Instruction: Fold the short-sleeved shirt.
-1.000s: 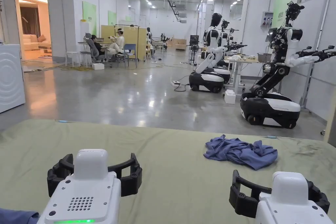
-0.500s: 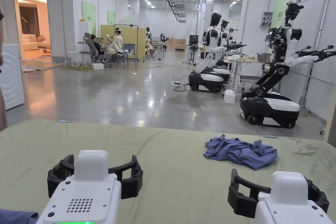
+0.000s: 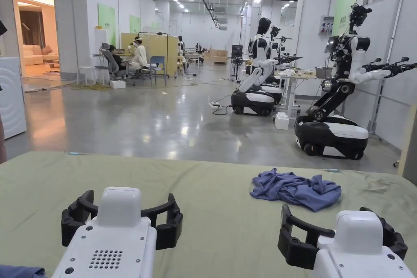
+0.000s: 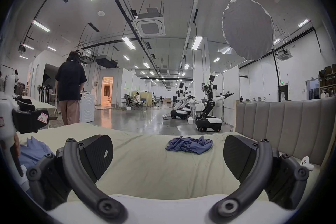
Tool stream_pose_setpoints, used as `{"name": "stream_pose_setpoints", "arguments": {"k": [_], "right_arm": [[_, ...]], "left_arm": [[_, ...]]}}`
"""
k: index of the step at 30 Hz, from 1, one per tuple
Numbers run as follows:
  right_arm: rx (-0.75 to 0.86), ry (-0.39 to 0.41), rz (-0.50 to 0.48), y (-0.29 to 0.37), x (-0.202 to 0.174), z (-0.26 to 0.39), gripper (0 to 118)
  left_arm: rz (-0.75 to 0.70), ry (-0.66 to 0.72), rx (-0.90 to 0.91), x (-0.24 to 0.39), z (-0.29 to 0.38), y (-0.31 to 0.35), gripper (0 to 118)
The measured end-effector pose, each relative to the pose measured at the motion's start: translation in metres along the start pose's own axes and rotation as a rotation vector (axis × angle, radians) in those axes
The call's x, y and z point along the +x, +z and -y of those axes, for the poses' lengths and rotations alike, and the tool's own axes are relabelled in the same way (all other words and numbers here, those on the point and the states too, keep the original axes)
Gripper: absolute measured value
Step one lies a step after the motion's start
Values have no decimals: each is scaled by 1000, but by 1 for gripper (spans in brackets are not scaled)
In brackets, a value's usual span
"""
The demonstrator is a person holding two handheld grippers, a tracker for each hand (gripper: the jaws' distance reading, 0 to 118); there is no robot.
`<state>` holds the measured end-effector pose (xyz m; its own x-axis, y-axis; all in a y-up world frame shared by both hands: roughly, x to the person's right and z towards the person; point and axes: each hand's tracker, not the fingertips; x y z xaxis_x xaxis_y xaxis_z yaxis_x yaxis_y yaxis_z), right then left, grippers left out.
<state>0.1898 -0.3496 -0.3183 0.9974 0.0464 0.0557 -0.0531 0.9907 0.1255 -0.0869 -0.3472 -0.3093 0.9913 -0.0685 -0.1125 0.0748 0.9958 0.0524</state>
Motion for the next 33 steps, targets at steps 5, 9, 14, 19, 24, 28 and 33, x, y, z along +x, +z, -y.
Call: {"name": "stream_pose_setpoints", "arguments": {"k": [5,9,14,19,24,28,33], "right_arm": [[6,38,28,1,-3,-4,118],[-7,58,27,3,-2,-4,104],[10,53,90,7,-2,-3,3],[-20,50,114,8,11,-4,3],[-22,14,132,12,18,-6,3],[-18,43,19,10,-9,-11,3],[22,-17,-216,3,-101,-20,3]], "left_arm": [[-7,30,37,-2,-1,6,118],[-3,12,76,-2,-3,16,118],[-88,19,93,4,0,21,1],[-1,53,69,6,-3,23,1],[35,32,84,12,-9,26,1],[-17,25,63,-10,-15,30,1],[-306,-2,16,-103,-15,67,1]]}}
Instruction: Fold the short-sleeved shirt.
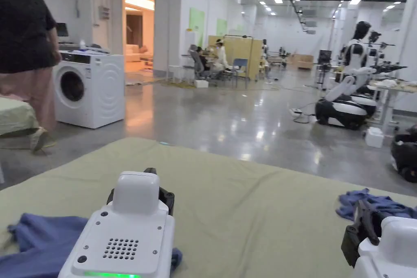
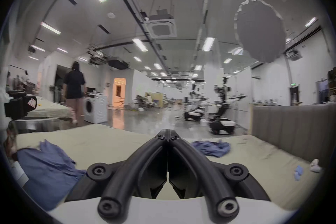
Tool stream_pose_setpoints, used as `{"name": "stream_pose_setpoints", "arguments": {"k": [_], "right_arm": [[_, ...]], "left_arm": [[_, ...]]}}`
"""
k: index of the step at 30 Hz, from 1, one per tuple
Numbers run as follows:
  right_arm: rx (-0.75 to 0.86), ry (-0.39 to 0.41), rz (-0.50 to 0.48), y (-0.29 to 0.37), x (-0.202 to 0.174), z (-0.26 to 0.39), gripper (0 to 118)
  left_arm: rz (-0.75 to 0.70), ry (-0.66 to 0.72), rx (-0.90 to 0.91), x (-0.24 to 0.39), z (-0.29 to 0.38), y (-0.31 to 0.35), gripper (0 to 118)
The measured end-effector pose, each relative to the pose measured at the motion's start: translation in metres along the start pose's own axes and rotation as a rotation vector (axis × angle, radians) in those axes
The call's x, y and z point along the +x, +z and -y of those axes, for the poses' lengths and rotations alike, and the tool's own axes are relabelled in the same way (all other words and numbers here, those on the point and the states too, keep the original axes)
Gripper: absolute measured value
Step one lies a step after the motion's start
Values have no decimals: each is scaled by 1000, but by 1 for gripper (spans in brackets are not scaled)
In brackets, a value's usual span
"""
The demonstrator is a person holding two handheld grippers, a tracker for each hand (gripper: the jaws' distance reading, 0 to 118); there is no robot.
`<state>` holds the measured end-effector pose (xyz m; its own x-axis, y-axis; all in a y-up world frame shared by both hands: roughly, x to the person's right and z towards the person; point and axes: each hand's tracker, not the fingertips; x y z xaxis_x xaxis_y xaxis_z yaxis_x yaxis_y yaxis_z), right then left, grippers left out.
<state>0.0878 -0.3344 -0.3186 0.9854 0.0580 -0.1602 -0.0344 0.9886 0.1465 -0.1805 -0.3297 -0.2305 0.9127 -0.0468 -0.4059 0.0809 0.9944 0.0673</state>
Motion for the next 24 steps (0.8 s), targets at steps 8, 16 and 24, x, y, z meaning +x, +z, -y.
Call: {"name": "stream_pose_setpoints", "arguments": {"k": [8,16,24], "right_arm": [[-19,29,-250,-8,-102,20,3],[-104,23,-243,-21,-94,47,3],[-168,72,-206,-37,-84,75,3]], "left_arm": [[-259,22,-218,-123,32,13,1],[-120,-12,-694,-153,73,-72,118],[43,97,-1245,-151,186,-180,118]]}}
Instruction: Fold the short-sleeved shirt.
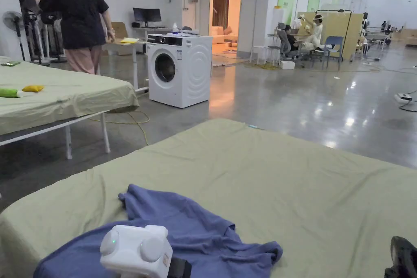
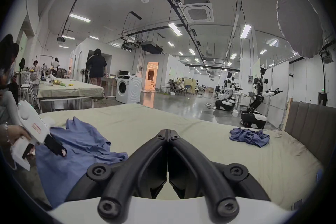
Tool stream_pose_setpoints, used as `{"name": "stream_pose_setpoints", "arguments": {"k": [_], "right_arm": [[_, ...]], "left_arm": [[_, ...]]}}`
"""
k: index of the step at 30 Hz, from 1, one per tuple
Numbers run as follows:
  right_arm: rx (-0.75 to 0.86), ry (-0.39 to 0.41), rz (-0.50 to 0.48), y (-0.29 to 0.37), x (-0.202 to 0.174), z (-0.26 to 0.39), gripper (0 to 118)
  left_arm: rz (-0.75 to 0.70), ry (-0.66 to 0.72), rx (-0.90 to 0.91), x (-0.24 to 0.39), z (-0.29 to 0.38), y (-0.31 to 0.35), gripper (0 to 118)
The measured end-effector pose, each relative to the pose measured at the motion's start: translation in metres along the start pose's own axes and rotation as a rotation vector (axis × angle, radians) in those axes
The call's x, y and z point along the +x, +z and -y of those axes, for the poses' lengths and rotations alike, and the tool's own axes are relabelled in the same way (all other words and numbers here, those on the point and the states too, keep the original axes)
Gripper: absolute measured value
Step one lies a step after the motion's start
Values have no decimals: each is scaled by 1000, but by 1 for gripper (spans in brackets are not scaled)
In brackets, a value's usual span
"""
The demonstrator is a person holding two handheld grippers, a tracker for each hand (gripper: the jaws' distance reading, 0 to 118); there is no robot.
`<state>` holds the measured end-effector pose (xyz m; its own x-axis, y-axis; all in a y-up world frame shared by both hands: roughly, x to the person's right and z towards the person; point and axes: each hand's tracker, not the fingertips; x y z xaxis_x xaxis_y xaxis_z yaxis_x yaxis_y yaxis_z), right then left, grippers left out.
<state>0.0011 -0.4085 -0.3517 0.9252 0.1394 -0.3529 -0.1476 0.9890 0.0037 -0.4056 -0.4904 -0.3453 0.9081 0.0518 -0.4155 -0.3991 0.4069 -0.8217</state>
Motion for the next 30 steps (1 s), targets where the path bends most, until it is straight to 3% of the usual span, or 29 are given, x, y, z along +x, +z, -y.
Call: {"name": "stream_pose_setpoints", "arguments": {"k": [2,4,8,9,10,13,15,16,19,24,30], "right_arm": [[-22,5,4,-3,1,7,3],[-49,23,7,-7,3,15,3],[-71,16,6,-8,7,22,3],[-70,11,6,-5,8,22,3],[-65,9,7,-3,10,22,3],[-51,16,13,3,13,18,3],[-42,13,17,6,17,15,3],[-38,9,20,8,18,13,3],[-25,-10,32,16,24,10,3],[0,-14,63,27,33,4,3],[49,-57,121,42,52,-7,3]], "left_arm": [[20,0,-83,-9,-6,-42,118],[-40,-36,101,-7,-3,-23,118],[-13,-47,93,-7,10,-25,118],[-23,-49,120,-6,15,-23,113],[-28,-58,166,5,29,-3,90],[-22,-65,258,15,50,21,67],[-20,-54,274,4,41,24,12],[-16,-43,298,1,43,27,6],[12,6,367,-8,49,27,5],[-96,-117,638,13,66,82,5],[12,-171,998,34,56,158,4]]}}
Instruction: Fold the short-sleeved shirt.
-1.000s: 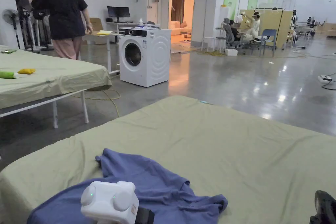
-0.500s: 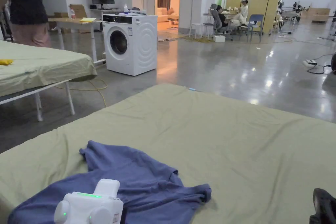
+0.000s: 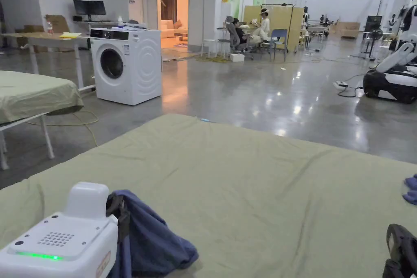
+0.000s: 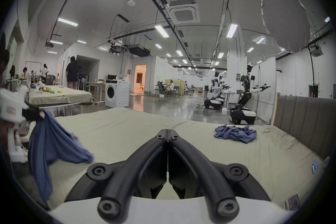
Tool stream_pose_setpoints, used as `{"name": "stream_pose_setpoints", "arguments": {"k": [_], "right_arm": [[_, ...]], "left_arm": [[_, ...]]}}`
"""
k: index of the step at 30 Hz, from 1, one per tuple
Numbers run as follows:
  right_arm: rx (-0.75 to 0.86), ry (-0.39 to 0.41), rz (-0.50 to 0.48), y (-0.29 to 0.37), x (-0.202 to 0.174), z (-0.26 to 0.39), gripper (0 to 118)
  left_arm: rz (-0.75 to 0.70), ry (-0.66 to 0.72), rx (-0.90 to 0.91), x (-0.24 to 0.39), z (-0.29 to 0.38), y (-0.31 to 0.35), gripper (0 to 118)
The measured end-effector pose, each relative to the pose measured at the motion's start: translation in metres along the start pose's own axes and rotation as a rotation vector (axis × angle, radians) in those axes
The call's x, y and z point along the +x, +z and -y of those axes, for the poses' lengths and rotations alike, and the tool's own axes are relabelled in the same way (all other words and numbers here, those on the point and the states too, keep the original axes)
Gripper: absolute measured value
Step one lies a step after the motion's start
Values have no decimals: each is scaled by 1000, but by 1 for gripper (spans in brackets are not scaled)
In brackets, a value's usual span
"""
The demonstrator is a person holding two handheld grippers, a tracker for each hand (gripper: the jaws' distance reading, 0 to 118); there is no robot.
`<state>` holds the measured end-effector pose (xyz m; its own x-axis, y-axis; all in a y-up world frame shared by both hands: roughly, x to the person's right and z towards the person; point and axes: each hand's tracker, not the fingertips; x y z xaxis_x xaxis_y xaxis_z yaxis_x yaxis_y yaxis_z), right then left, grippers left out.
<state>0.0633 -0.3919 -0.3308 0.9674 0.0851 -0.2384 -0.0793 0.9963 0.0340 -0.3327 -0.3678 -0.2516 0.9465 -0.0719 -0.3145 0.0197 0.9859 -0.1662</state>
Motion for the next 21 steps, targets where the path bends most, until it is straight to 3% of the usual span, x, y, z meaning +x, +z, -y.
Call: {"name": "stream_pose_setpoints", "arguments": {"k": [4,10,18,21], "right_arm": [[62,-7,94,13,22,-12,3],[92,-4,169,38,60,-21,3],[96,59,296,67,104,-24,3],[71,64,326,71,115,-19,3]], "left_arm": [[193,-60,141,35,-71,5,4],[538,-125,260,125,-108,9,4],[918,-214,84,279,-57,-14,4],[993,-281,-38,339,-19,-27,4]]}}
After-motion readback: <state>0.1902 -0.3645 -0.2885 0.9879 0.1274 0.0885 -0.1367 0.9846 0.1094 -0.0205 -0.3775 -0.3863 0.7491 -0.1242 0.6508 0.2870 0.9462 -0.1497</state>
